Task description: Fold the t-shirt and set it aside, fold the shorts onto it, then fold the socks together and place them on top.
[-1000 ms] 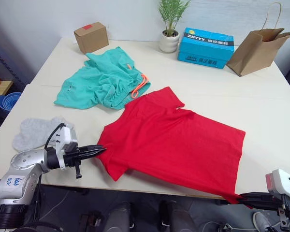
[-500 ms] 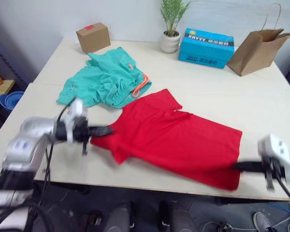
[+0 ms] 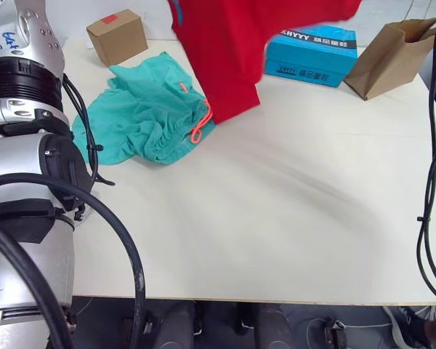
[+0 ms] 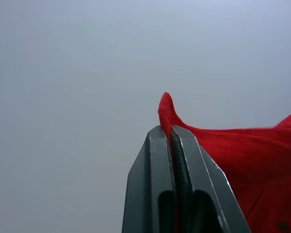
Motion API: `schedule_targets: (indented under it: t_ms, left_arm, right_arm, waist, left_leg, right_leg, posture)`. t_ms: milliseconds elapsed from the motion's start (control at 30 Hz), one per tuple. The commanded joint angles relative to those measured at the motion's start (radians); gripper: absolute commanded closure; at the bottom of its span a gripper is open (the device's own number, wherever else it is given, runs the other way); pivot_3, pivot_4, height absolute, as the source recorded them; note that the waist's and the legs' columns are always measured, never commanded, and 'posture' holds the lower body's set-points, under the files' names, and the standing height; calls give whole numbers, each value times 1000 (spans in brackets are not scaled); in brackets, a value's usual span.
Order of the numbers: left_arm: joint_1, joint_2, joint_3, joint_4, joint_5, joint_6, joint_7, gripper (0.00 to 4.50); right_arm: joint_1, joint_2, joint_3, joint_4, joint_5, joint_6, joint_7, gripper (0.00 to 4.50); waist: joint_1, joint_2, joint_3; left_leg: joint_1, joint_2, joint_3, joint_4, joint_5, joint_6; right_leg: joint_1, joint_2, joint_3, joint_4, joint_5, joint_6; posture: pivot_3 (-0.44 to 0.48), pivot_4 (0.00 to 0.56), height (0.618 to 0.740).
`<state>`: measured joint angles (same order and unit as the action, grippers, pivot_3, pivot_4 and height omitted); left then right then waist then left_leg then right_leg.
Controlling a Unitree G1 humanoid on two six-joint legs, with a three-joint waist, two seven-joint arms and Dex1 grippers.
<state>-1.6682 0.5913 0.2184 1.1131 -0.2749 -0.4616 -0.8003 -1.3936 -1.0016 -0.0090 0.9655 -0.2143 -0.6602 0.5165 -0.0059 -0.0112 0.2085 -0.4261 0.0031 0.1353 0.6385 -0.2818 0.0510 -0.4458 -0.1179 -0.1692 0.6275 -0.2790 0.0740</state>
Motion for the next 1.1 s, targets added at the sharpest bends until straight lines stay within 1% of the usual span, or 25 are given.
schedule_targets:
  t_ms: [33,67,100,133,200,233,267,300,367,400,433,467,500,533,567,600,633,700,767,800,933,1033,1100]
  left_arm:
    - [91,42,26,-100,-43,14,-127,4500]
    - [133,42,22,-131,-49,35,-154,4500]
    - [288,44,-4,-255,-48,65,-188,4500]
    - [427,43,-19,-382,-60,117,-208,4500]
    - [645,50,-41,-614,-67,197,-209,4500]
    - [731,51,-40,-732,-98,280,-193,4500]
    - [829,66,-56,-846,-112,347,-201,4500]
    - [927,85,-71,-952,-128,412,-216,4500]
    - [1086,126,-85,-1131,-198,574,-242,4500]
    - [1137,142,-84,-1195,-231,639,-245,4500]
    - [1206,171,-94,-1259,-237,677,-261,4500]
    - [1278,198,-105,-1310,-234,698,-278,4500]
    - [1331,215,-115,-1342,-218,693,-289,4500]
    - [1369,228,-122,-1366,-208,693,-295,4500]
    - [1403,236,-132,-1382,-200,700,-295,4500]
    - [1432,238,-144,-1385,-183,690,-298,4500]
    - [1460,244,-160,-1380,-158,671,-307,4500]
    - [1496,252,-175,-1360,-120,649,-314,4500]
    - [1516,250,-174,-1355,-126,672,-306,4500]
    - [1524,248,-175,-1355,-128,673,-308,4500]
    - [1554,256,-174,-1370,-143,690,-323,4500]
    - [1580,281,-154,-1391,-198,784,-335,4500]
    - [1600,315,-149,-1403,-223,850,-351,4500]
  right_arm:
    - [119,-62,-35,-6,57,-50,81,4456]
    - [163,-64,-42,-10,76,-45,109,4456]
    - [310,-77,-63,-27,103,-73,123,4456]
    - [446,-87,-81,-50,129,-89,143,4456]
    - [667,-96,-127,-139,185,-104,160,4456]
    - [765,-105,-146,-198,202,-98,167,4456]
    - [867,-113,-174,-266,230,-96,177,4456]
    - [963,-115,-210,-336,272,-72,192,4456]
    - [1115,-120,-267,-446,354,-36,243,4456]
    - [1167,-121,-286,-486,379,-22,264,4456]
    - [1247,-120,-306,-551,459,25,337,4456]
    - [1345,-125,-321,-616,535,94,423,4456]
    - [1439,-130,-332,-674,590,128,503,4456]
    - [1515,-133,-345,-718,621,149,559,4456]
    - [1578,-134,-356,-744,625,177,587,4456]
    - [1608,-132,-362,-760,626,190,600,4456]
    - [1624,-125,-369,-767,621,203,600,4456]
    - [1640,-114,-374,-772,605,224,601,4456]
    - [1669,-110,-373,-772,587,247,612,4456]
    - [1684,-109,-371,-775,584,254,623,4456]
    - [1765,-89,-381,-814,588,287,654,4456]
    - [1820,-83,-395,-869,631,395,680,4456]
    - [1866,-93,-406,-922,666,501,711,4456]
  waist:
    - [4,0,0]
    - [6,0,0]
    - [7,0,0]
    - [9,1,0]
    - [13,2,0]
    - [13,4,2]
    - [8,8,5]
    - [5,8,9]
    - [1,9,10]
    - [-3,9,10]
    - [-4,9,10]
    - [-4,10,10]
    - [-2,11,9]
    - [1,12,8]
    - [3,10,7]
    - [6,9,7]
    - [7,11,6]
    - [6,13,5]
    - [4,14,5]
    - [5,14,5]
    - [10,14,5]
    - [16,14,5]
    - [19,14,5]
  left_leg:
    - [0,0,0,3,-1,2]
    - [-3,-1,1,8,-2,4]
    - [-4,-2,1,11,-3,6]
    - [-4,-2,1,14,-3,8]
    - [10,-3,-3,16,-4,11]
    - [13,-4,-8,18,-4,13]
    - [12,-4,-10,23,-4,15]
    - [3,-5,-11,28,-1,19]
    - [3,-7,-11,32,1,21]
    - [5,-7,-11,32,2,20]
    - [8,-7,-11,31,3,19]
    - [14,-7,-10,29,4,18]
    - [23,-6,-11,25,3,16]
    - [34,-5,-12,22,-2,9]
    - [43,-3,-12,18,-6,10]
    - [51,-2,-12,12,-8,12]
    - [52,-2,-13,10,-7,11]
    - [51,-2,-13,9,-7,10]
    - [51,-1,-12,8,-7,6]
    - [51,-1,-12,8,-5,0]
    - [50,0,-12,9,-7,-3]
    - [50,0,-12,9,-8,-3]
    - [50,1,-12,10,-8,-2]
  right_leg:
    - [2,-1,0,-1,0,0]
    - [3,-2,0,-1,0,0]
    - [5,-2,0,-3,0,1]
    - [12,-3,0,-9,0,3]
    - [33,-3,2,-19,0,6]
    - [39,-3,6,-22,0,8]
    - [41,-4,10,-23,0,12]
    - [34,-7,13,-21,4,16]
    - [34,-13,18,-15,6,15]
    - [35,-14,19,-15,9,14]
    - [37,-15,21,-16,10,13]
    - [41,-16,22,-17,11,13]
    - [49,-17,23,-21,10,12]
    - [58,-16,22,-24,9,10]
    - [67,-15,22,-26,6,7]
    - [73,-14,23,-28,5,6]
    - [74,-14,23,-29,4,4]
    - [70,-14,25,-29,2,2]
    - [68,-14,24,-27,2,2]
    - [67,-14,23,-27,1,0]
    - [67,-14,19,-25,-4,-1]
    - [67,-14,18,-24,-4,-1]
    - [67,-14,19,-24,-4,0]
  posture:
    - [0,150,740]
    - [0,150,740]
    - [0,150,740]
    - [0,150,740]
    - [0,150,740]
    - [0,150,740]
    - [0,150,740]
    - [0,150,740]
    - [0,150,740]
    - [0,150,740]
    - [0,150,740]
    - [0,150,740]
    - [0,150,740]
    - [0,150,740]
    - [0,150,740]
    - [0,150,740]
    - [0,150,740]
    - [0,150,740]
    - [0,150,740]
    - [0,150,740]
    - [0,150,740]
    - [0,150,740]
    - [0,150,740]
